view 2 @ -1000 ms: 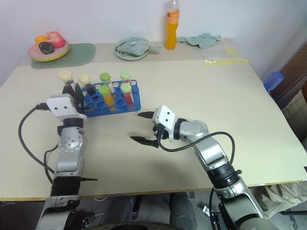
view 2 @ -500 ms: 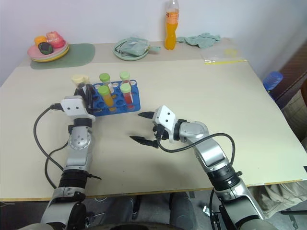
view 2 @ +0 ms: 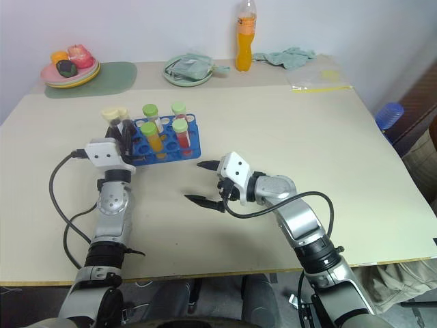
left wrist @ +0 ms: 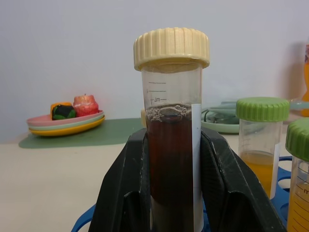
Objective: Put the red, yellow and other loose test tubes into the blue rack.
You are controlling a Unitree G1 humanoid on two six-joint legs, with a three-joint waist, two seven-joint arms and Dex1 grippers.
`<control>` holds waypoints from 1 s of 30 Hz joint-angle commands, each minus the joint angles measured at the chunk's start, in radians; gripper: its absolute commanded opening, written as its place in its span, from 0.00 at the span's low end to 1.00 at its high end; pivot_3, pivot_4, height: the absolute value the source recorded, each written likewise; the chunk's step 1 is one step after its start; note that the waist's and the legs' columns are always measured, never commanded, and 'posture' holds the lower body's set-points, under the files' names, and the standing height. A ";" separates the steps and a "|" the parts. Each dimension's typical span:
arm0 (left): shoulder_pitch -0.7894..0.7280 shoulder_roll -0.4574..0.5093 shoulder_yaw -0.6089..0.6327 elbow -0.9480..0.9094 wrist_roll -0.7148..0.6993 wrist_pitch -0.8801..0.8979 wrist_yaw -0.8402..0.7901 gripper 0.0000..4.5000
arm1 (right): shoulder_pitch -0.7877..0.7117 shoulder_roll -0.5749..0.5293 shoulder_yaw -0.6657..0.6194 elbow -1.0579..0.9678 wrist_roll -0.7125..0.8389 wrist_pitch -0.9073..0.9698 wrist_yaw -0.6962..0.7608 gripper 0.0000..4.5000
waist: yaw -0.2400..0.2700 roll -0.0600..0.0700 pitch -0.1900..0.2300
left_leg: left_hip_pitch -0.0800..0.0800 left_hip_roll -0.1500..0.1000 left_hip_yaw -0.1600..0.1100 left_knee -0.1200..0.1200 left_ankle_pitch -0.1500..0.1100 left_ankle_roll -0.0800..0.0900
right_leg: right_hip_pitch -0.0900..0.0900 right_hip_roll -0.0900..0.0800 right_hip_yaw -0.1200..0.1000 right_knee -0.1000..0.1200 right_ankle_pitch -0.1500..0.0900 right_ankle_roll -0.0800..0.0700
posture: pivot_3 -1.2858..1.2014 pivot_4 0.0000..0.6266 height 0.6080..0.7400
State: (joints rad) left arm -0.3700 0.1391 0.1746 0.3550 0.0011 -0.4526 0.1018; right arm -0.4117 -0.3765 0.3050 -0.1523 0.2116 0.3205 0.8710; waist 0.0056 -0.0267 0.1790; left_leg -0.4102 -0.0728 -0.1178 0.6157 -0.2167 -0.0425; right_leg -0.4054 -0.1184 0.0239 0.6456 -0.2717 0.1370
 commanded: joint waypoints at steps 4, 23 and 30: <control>-0.035 0.004 0.006 0.071 0.015 -0.063 0.027 0.19 | -0.007 0.009 -0.012 -0.039 0.017 -0.004 -0.001 1.00 | 0.001 0.000 0.000 | 0.000 0.000 0.000 0.000 0.000 0.000 | 0.000 0.000 0.000 0.000 0.000 0.000 | 0.52 0.24 1.00; 0.211 0.055 0.046 -0.360 -0.305 0.145 -0.178 0.95 | 0.005 -0.022 -0.057 -0.074 0.038 0.015 -0.011 1.00 | -0.023 0.000 0.000 | 0.000 0.001 -0.001 -0.001 0.000 0.000 | -0.001 0.001 0.000 0.002 0.000 0.000 | 0.52 0.24 1.00; 0.573 0.358 0.160 -0.707 -0.541 0.572 -0.390 0.95 | 0.005 -0.113 -0.165 -0.050 0.082 0.067 0.006 1.00 | -0.022 0.002 0.000 | 0.001 0.002 0.000 -0.002 0.000 0.000 | -0.001 0.001 0.001 0.001 -0.001 -0.001 | 0.52 0.24 1.00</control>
State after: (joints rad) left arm 0.1676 0.4567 0.2902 -0.2974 -0.5107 0.0252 -0.2530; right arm -0.3957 -0.4724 0.1930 -0.1924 0.2698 0.3843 0.8769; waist -0.0166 -0.0249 0.1793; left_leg -0.4095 -0.0709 -0.1182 0.6139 -0.2172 -0.0419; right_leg -0.4057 -0.1173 0.0245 0.6462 -0.2727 0.1356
